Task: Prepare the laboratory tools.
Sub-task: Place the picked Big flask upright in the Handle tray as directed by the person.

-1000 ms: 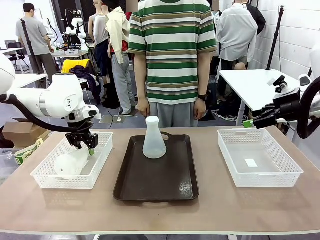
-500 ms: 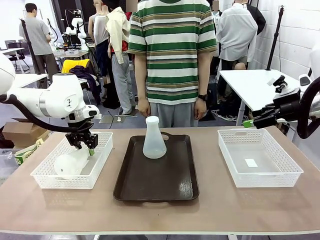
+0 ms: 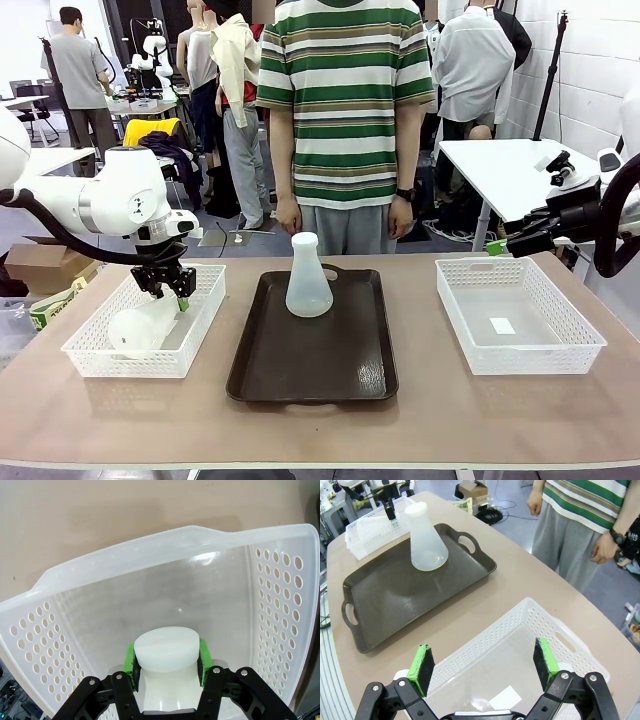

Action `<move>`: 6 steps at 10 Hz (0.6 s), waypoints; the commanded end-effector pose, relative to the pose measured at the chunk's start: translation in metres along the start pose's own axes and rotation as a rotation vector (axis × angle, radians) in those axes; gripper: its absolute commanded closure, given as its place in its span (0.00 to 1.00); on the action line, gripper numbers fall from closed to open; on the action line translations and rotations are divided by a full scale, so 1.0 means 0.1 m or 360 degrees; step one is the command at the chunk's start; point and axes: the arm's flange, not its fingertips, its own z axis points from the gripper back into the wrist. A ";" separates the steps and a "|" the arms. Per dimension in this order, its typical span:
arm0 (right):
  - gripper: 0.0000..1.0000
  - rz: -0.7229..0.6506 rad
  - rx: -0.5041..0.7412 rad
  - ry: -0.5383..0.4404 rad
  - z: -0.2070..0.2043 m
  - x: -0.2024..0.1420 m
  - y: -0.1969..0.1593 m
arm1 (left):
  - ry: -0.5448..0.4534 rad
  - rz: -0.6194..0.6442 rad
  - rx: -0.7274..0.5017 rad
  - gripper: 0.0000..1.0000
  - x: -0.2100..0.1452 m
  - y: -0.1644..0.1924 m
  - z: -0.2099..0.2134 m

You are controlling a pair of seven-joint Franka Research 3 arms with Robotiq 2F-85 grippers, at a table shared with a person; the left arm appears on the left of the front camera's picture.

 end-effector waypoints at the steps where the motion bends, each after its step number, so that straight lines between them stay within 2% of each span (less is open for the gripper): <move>1: 0.00 -0.0002 0.0000 0.0023 0.00 -0.01 0.00 | -0.0002 0.0000 0.0001 1.00 0.00 0.01 0.00; 6: 0.00 -0.0002 0.0000 0.0023 0.00 -0.01 0.00 | -0.0002 0.0000 0.0001 1.00 0.00 0.01 0.00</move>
